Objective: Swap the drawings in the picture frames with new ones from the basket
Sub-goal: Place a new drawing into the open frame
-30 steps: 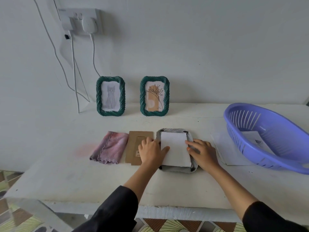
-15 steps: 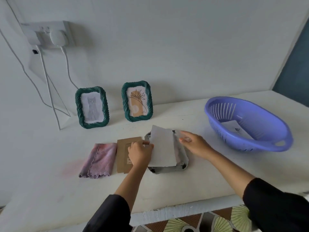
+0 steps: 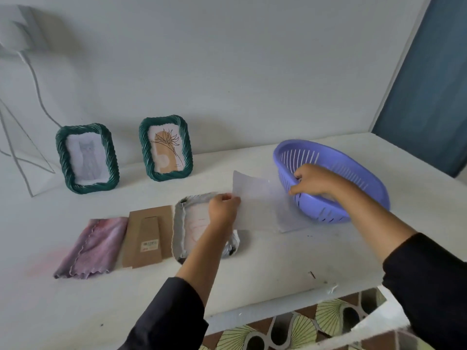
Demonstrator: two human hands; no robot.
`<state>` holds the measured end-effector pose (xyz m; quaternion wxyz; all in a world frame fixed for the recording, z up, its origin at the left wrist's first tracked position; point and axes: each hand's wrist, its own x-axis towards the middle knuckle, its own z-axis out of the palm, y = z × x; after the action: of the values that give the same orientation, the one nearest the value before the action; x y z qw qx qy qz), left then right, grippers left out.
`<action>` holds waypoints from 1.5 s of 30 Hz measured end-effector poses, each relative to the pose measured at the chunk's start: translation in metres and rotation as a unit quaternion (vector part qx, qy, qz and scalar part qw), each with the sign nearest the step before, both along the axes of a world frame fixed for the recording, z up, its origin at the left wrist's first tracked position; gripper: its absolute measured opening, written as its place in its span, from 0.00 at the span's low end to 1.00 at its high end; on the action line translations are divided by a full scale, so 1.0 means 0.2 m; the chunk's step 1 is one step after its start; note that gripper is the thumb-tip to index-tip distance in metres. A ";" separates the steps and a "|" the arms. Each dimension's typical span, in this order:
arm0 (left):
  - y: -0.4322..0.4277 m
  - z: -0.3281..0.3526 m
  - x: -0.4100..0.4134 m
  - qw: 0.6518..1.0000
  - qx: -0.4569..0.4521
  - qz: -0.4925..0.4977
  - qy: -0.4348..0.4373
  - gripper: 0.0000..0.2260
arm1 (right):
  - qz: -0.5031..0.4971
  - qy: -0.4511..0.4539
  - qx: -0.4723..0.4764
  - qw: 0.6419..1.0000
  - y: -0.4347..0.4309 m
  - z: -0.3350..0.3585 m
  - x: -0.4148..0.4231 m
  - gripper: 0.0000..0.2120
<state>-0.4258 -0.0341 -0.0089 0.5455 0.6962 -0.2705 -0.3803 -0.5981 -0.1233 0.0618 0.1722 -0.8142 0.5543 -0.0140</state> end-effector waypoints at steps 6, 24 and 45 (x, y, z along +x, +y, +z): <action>-0.16 -0.02 -0.21 0.999 0.020 0.027 -0.006 0.04 | 0.034 -0.046 0.034 0.998 -0.10 0.10 -0.11 0.21; -0.27 -0.13 -0.40 0.990 0.095 -0.008 -0.103 0.12 | 0.079 -0.098 0.074 0.989 -0.07 0.00 -0.11 0.16; -0.25 0.10 -0.45 0.968 -0.025 -0.154 -0.198 0.21 | -0.110 0.160 0.098 0.976 -0.31 -0.25 -0.30 0.26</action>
<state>-0.5162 -0.0846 0.0102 0.4326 0.6938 -0.4868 -0.3074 -0.6580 -0.1858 0.0127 0.1572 -0.7193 0.6594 0.1522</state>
